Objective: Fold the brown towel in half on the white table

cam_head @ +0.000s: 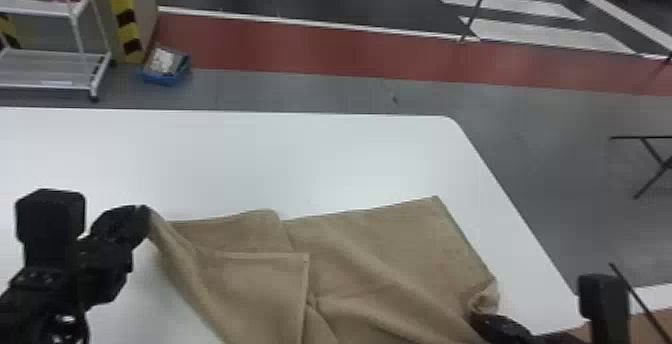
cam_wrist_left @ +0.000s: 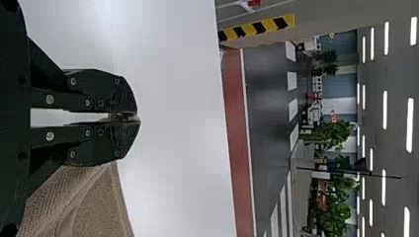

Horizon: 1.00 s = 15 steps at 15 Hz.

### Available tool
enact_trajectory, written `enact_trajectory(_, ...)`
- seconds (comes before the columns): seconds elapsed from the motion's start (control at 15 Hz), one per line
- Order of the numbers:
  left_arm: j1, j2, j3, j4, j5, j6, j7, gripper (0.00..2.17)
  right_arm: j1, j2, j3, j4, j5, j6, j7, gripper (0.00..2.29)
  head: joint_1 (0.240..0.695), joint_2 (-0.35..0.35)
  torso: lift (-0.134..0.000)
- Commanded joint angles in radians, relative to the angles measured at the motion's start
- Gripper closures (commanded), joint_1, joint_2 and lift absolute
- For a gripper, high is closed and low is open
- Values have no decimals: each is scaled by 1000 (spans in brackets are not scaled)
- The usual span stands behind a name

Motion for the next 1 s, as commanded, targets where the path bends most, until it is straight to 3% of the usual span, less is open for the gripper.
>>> enact_trajectory(0.0,-27,-1,-9,36,-2,0,-6,188,-1,8,-2,0,-1,1,4,839,695,-246,-123)
enact_trajectory(0.07,-28,0,-6,41,-7,0,-5,83,-1,12,-3,1,-1,1,9,674,695,-247,-123)
enact_trajectory(0.2,-25,0,3,38,-22,0,17,83,3,21,-13,0,-7,4,15,424,695,-240,-123)
enact_trajectory(0.53,-22,-14,-11,1,-16,3,112,93,4,48,-72,4,-56,-11,35,167,695,-210,-123)
enact_trajectory(0.67,-31,-44,-26,-1,-10,12,158,90,7,80,-108,27,-110,-116,35,117,695,-222,-123)
enact_trajectory(0.8,-45,-50,-48,-1,-7,25,181,87,9,109,-131,66,-137,-260,35,117,695,-233,-123)
enact_trajectory(0.93,-63,-50,-68,1,-7,43,182,134,-1,107,-161,95,-191,-346,12,117,695,-253,-123)
